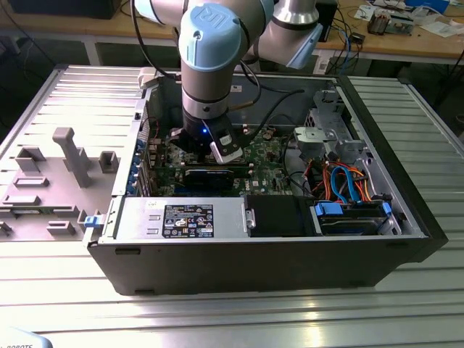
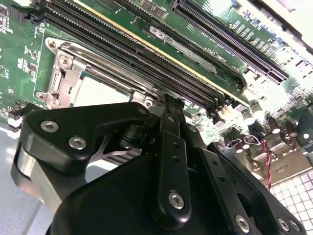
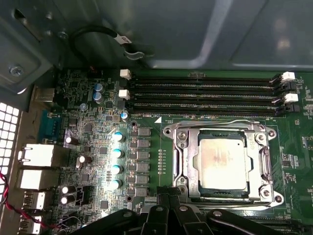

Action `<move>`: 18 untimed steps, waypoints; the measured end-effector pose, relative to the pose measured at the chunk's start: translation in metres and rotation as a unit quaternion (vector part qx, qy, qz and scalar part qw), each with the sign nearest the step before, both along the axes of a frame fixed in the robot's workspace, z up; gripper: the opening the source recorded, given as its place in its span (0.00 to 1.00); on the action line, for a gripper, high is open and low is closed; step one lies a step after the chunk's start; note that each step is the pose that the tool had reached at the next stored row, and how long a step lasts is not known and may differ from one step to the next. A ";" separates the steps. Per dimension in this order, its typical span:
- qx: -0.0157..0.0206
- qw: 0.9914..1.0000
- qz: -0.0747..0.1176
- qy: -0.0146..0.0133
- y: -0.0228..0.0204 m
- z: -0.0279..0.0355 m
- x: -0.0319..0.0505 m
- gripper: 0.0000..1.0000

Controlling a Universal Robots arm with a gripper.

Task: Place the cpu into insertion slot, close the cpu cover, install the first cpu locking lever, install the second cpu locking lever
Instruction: 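Install the second cpu locking lever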

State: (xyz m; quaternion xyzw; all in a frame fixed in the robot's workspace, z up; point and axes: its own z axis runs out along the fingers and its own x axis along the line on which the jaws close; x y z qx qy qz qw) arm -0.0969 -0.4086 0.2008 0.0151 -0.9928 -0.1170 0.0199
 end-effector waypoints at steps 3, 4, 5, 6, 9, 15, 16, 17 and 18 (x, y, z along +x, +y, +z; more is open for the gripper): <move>-0.001 1.000 0.000 0.000 -0.0002 0.0000 0.0000 0.11; -0.001 1.000 0.000 0.000 -0.0003 0.0000 0.0000 0.11; -0.001 1.000 0.000 0.000 -0.0004 0.0001 0.0000 0.11; -0.001 1.000 0.000 0.000 -0.0005 0.0000 0.0000 0.11; -0.001 1.000 0.000 0.000 -0.0004 -0.0001 0.0000 0.11; -0.001 1.000 0.000 -0.001 -0.0003 -0.0002 0.0000 0.11; -0.001 1.000 0.000 -0.002 -0.0003 -0.0002 -0.0003 0.11; -0.001 1.000 0.000 -0.003 -0.0004 -0.0002 -0.0005 0.11; -0.001 1.000 0.000 -0.003 -0.0004 -0.0002 -0.0008 0.11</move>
